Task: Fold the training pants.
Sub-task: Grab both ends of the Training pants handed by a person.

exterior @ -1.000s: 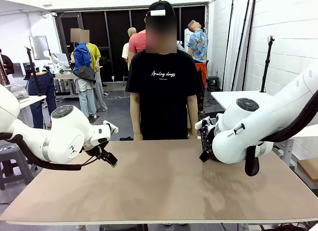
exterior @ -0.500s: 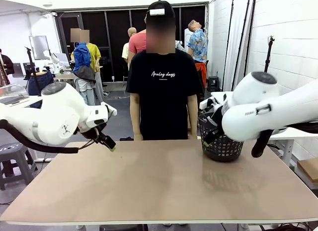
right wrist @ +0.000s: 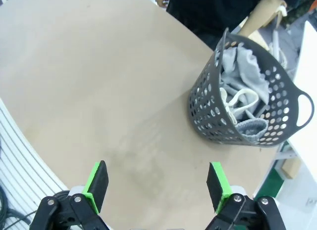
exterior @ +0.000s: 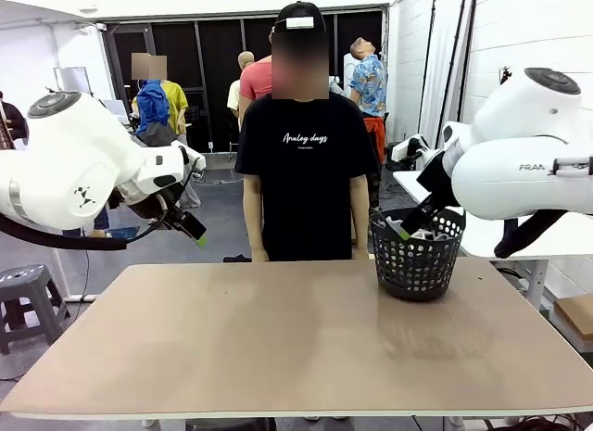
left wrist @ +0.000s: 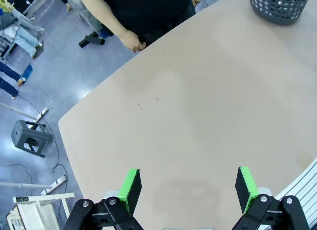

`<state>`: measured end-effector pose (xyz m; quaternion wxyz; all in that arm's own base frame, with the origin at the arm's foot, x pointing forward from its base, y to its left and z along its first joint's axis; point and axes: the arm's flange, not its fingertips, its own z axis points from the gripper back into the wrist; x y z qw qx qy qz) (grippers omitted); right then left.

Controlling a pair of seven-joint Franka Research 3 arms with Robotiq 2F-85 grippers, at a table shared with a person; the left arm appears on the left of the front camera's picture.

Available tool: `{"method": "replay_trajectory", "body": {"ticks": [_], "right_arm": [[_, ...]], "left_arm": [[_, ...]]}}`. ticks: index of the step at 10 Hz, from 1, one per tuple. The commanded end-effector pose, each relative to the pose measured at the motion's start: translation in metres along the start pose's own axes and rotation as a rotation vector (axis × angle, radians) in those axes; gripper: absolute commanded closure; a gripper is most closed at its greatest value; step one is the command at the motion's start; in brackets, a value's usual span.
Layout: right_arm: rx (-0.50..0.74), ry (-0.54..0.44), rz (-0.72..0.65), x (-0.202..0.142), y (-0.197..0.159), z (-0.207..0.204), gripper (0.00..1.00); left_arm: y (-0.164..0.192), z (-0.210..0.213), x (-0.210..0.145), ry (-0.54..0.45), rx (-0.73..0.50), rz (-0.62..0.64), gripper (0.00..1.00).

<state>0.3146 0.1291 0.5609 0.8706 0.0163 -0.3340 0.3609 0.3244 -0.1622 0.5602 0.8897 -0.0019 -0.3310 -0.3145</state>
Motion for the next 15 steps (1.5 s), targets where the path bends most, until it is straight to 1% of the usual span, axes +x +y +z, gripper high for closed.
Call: {"method": "replay_trajectory", "body": {"ticks": [1, 2, 3, 4, 15], "right_arm": [[0.031, -0.014, 0.032, -0.0001, -0.0006, -0.0051, 0.00], [0.033, -0.010, 0.034, -0.0011, -0.0010, -0.0008, 0.00], [0.026, -0.008, 0.024, 0.0001, -0.0007, 0.0005, 0.00], [0.003, -0.008, 0.015, 0.0010, 0.0022, 0.0028, 0.00], [0.003, -0.008, 0.015, 0.0010, 0.0022, 0.0028, 0.00]], "left_arm": [[-0.0048, 0.0035, 0.0025, 0.001, 0.003, 0.013, 0.00], [-0.0073, 0.0066, 0.0037, 0.003, -0.005, 0.026, 0.00], [-0.0052, 0.0042, 0.0034, 0.033, -0.002, 0.053, 0.00], [-0.0040, 0.0066, 0.0025, -0.005, 0.004, -0.009, 0.00], [-0.0040, 0.0066, 0.0025, -0.005, 0.004, -0.009, 0.00]]}}
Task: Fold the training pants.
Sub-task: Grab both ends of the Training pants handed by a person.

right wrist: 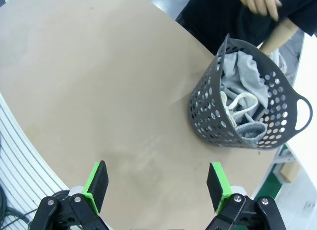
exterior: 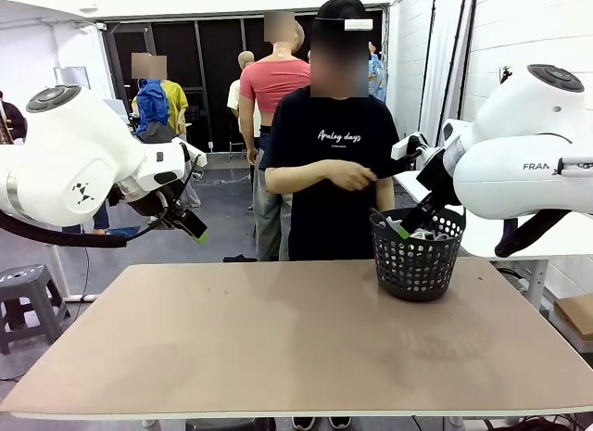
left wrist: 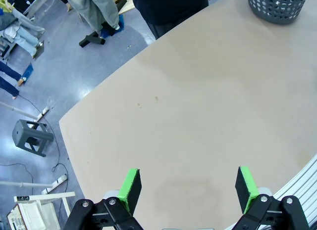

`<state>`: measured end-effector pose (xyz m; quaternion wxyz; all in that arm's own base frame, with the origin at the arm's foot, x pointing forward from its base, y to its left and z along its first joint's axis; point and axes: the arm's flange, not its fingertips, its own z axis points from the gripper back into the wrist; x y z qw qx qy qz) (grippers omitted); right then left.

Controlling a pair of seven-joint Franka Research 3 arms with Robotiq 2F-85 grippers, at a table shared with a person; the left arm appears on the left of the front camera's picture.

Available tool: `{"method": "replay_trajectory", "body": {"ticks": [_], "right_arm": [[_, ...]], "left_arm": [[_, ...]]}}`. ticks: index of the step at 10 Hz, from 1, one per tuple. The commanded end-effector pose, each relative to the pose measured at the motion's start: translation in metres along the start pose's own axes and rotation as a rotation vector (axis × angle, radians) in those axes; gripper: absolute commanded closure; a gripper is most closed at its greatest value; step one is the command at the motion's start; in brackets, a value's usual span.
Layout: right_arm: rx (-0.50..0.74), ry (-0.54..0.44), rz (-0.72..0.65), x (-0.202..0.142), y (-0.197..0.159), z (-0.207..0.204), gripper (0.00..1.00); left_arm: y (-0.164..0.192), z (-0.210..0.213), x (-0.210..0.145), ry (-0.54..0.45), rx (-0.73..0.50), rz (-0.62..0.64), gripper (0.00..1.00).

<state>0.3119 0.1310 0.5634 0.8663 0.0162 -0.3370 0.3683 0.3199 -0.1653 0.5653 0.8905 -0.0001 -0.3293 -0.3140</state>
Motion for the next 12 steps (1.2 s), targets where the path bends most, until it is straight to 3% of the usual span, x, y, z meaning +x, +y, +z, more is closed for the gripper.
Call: {"method": "replay_trajectory", "body": {"ticks": [1, 12], "right_arm": [[0.000, 0.000, -0.001, -0.0002, -0.0004, -0.0001, 0.00], [0.000, 0.000, -0.001, -0.0002, -0.0004, -0.0001, 0.00]], "left_arm": [[0.0000, 0.0006, 0.0004, -0.009, 0.001, -0.009, 0.00], [0.0000, 0.0006, 0.0004, -0.009, 0.001, -0.009, 0.00]]}}
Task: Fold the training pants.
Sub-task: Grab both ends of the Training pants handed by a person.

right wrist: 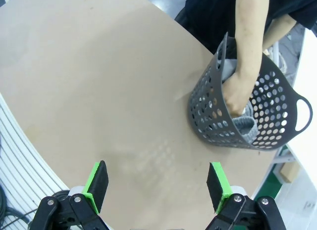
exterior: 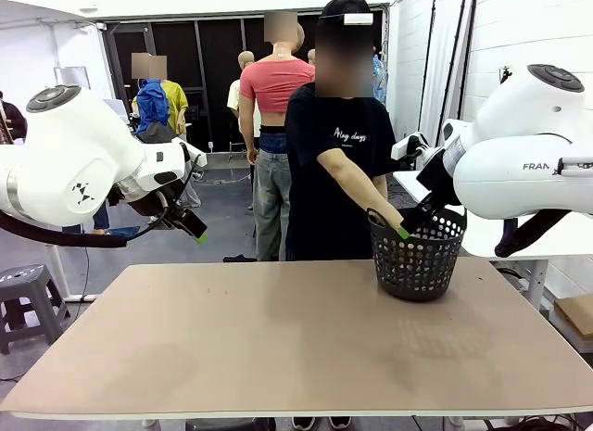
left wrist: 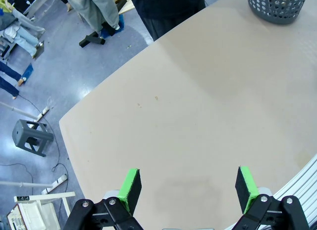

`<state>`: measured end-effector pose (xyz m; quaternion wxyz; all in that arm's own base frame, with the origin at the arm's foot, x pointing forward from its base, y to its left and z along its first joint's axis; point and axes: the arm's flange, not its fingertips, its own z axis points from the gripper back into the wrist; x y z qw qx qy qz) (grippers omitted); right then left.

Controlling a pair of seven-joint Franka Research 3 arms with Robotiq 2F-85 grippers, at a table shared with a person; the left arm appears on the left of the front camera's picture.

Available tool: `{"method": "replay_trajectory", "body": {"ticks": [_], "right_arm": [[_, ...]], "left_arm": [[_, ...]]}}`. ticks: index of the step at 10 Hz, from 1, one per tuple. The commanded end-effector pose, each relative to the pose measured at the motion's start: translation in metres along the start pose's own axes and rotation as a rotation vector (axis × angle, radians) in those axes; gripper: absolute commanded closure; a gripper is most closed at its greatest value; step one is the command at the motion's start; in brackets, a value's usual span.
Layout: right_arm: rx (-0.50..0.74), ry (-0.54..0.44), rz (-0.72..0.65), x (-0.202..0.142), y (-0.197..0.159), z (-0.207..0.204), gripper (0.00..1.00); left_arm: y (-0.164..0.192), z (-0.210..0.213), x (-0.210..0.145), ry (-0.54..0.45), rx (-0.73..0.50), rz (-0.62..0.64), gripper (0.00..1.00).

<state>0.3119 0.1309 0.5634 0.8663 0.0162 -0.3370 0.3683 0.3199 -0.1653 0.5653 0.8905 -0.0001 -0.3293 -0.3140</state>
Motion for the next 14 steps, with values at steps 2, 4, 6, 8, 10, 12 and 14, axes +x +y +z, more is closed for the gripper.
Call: {"method": "replay_trajectory", "body": {"ticks": [2, 4, 6, 8, 10, 12, 14], "right_arm": [[0.000, 0.000, -0.001, -0.0002, -0.0004, -0.0001, 0.00], [0.000, 0.000, -0.001, -0.0002, -0.0004, -0.0001, 0.00], [0.000, 0.000, -0.001, -0.0002, -0.0004, -0.0001, 0.00], [0.000, 0.000, -0.001, -0.0002, -0.0004, -0.0001, 0.00], [0.000, 0.000, -0.001, -0.0002, -0.0004, -0.0001, 0.00], [0.000, 0.000, -0.001, -0.0002, -0.0004, -0.0001, 0.00], [0.000, 0.000, -0.001, -0.0002, -0.0004, -0.0001, 0.00]], "left_arm": [[0.0000, 0.0006, 0.0004, -0.009, 0.001, -0.009, 0.00], [0.0000, 0.0006, 0.0004, -0.009, 0.001, -0.009, 0.00], [0.0000, 0.0006, 0.0004, -0.009, 0.001, -0.009, 0.00], [0.0000, 0.0006, 0.0004, -0.009, 0.001, -0.009, 0.00], [0.0000, 0.0006, 0.0004, -0.009, 0.001, -0.009, 0.00], [0.0000, 0.0006, 0.0004, -0.009, 0.001, -0.009, 0.00], [0.0000, 0.0006, 0.0004, -0.009, 0.001, -0.009, 0.00]]}}
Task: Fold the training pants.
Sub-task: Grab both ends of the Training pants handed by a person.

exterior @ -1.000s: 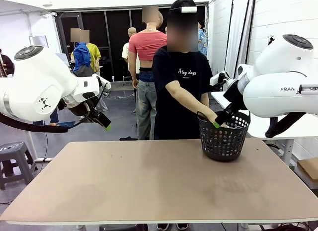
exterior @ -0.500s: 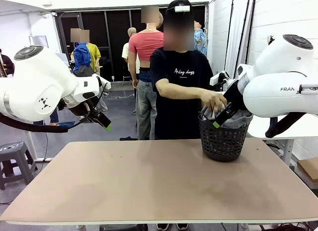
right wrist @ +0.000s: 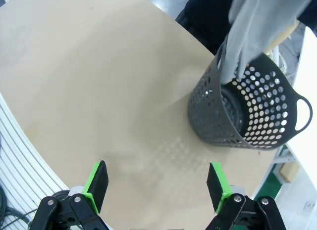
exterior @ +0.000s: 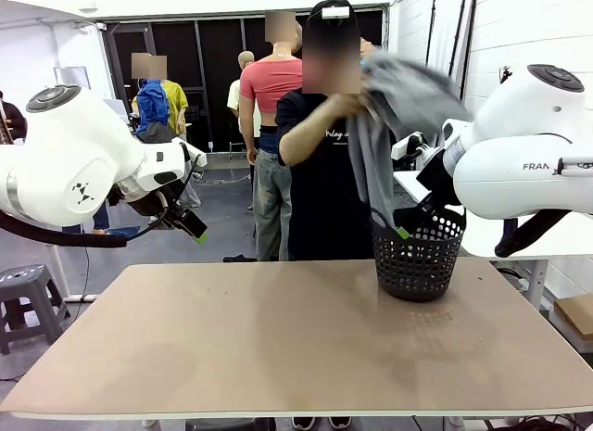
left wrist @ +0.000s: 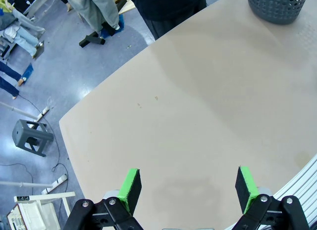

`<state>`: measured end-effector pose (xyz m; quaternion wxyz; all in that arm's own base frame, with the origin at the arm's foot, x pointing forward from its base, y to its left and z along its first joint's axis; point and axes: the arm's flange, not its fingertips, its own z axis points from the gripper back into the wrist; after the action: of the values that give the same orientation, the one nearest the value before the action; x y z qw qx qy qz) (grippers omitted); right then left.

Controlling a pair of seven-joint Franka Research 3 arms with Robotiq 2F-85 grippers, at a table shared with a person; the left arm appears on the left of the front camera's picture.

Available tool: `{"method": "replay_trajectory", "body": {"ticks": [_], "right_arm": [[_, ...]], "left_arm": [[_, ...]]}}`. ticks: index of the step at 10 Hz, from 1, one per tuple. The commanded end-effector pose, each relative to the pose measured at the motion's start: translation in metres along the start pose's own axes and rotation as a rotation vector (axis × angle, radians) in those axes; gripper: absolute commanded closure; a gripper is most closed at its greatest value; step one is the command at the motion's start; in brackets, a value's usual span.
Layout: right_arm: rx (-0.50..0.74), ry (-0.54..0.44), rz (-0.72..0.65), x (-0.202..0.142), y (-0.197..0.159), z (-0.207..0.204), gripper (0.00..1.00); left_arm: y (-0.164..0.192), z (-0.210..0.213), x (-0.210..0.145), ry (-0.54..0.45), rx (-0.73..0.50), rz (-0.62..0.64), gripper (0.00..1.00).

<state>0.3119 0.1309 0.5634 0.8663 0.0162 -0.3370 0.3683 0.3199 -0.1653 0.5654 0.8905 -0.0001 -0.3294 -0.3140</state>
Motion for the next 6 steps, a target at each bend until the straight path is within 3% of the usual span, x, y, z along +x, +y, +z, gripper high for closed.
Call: {"method": "replay_trajectory", "body": {"ticks": [1, 6], "right_arm": [[0.000, 0.000, -0.001, -0.0002, -0.0004, -0.0001, 0.00], [0.000, 0.000, -0.001, -0.0002, -0.0004, -0.0001, 0.00]], "left_arm": [[0.0000, 0.0006, 0.0003, -0.009, 0.001, -0.009, 0.00], [0.0000, 0.0006, 0.0003, -0.009, 0.001, -0.009, 0.00]]}}
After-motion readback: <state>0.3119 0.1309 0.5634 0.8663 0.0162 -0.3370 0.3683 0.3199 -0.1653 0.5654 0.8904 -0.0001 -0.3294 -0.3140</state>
